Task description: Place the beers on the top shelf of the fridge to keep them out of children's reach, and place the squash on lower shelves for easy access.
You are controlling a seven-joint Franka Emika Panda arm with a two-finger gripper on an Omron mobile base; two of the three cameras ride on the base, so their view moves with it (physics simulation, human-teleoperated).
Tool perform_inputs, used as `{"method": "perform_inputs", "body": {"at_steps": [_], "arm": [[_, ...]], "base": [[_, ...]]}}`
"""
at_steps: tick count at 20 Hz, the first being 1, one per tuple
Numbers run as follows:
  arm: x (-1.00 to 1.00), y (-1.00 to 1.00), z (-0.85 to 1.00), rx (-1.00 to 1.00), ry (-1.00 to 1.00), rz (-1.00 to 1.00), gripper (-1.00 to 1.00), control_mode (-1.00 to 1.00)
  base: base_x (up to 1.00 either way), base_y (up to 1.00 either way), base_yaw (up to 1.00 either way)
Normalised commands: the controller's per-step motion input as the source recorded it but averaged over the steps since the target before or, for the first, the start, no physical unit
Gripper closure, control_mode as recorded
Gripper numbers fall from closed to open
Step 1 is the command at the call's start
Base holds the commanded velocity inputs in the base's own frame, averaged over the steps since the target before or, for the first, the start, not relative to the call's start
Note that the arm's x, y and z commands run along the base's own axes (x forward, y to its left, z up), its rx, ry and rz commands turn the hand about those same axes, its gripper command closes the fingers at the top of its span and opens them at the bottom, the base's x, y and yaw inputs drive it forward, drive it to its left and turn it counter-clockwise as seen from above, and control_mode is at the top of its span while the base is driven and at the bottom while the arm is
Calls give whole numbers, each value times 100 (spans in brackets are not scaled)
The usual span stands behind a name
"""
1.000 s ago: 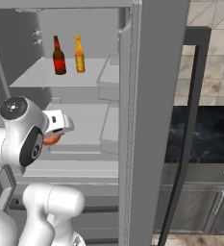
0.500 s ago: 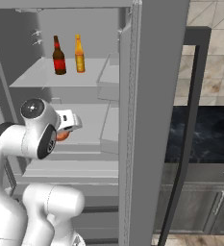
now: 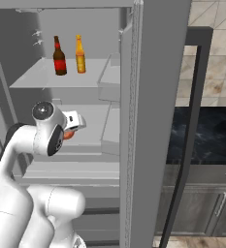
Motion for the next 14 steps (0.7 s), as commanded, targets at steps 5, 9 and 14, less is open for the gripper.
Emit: {"method": "perform_inputs", "body": {"at_steps": [5, 9, 14], "arm": [[52, 3, -39, 0, 0, 0, 100, -100], [53, 0, -41, 0, 0, 0, 100, -100], [56, 0, -33, 0, 0, 0, 100, -100]], "base": [[0, 0, 0], [0, 0, 0], [0, 0, 0]]}}
